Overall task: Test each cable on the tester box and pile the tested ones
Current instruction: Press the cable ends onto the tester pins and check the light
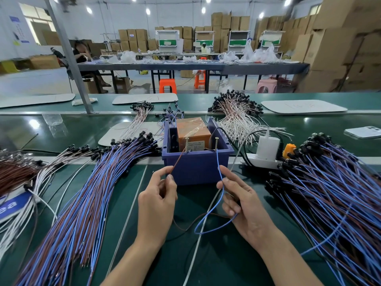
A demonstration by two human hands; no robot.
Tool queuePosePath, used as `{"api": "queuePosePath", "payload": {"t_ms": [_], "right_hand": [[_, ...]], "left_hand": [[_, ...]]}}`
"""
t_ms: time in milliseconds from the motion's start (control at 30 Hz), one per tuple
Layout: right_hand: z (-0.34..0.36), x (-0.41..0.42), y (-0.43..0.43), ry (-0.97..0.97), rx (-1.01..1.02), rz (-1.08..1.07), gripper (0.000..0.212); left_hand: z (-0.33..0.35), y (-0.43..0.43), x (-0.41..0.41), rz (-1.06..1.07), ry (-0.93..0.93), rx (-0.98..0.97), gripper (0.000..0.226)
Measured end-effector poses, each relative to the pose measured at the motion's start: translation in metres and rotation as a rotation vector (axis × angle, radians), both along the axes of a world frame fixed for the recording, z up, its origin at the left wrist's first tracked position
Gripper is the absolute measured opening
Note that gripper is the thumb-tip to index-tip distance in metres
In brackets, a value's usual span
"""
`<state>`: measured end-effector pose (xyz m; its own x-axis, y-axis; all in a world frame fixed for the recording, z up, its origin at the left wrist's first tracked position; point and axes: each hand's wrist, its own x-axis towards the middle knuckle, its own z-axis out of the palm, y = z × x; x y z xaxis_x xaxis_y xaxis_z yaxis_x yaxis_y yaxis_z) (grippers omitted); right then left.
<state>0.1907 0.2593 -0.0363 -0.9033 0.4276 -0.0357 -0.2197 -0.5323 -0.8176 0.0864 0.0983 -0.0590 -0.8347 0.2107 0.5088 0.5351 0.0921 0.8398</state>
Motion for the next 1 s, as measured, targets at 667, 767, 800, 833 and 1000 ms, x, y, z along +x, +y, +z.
{"api": "queuePosePath", "payload": {"t_ms": [667,767,800,833,1000], "right_hand": [[-0.001,0.001,-0.001,-0.002,0.022,0.011,0.031],[0.000,0.003,-0.002,-0.010,0.061,0.006,0.032],[0.000,0.003,-0.003,-0.012,0.080,0.007,0.032],[0.001,0.003,-0.005,-0.013,0.098,0.010,0.032],[0.002,0.002,-0.016,-0.068,0.204,0.047,0.032]], "left_hand": [[0.002,-0.001,0.001,-0.008,0.001,-0.019,0.021],[0.007,-0.002,0.008,-0.005,0.036,-0.024,0.022],[0.009,-0.002,0.013,-0.017,0.065,-0.035,0.023],[0.011,-0.001,0.019,-0.045,0.094,-0.046,0.024],[0.018,0.012,0.049,-0.298,0.122,-0.134,0.024]]}}
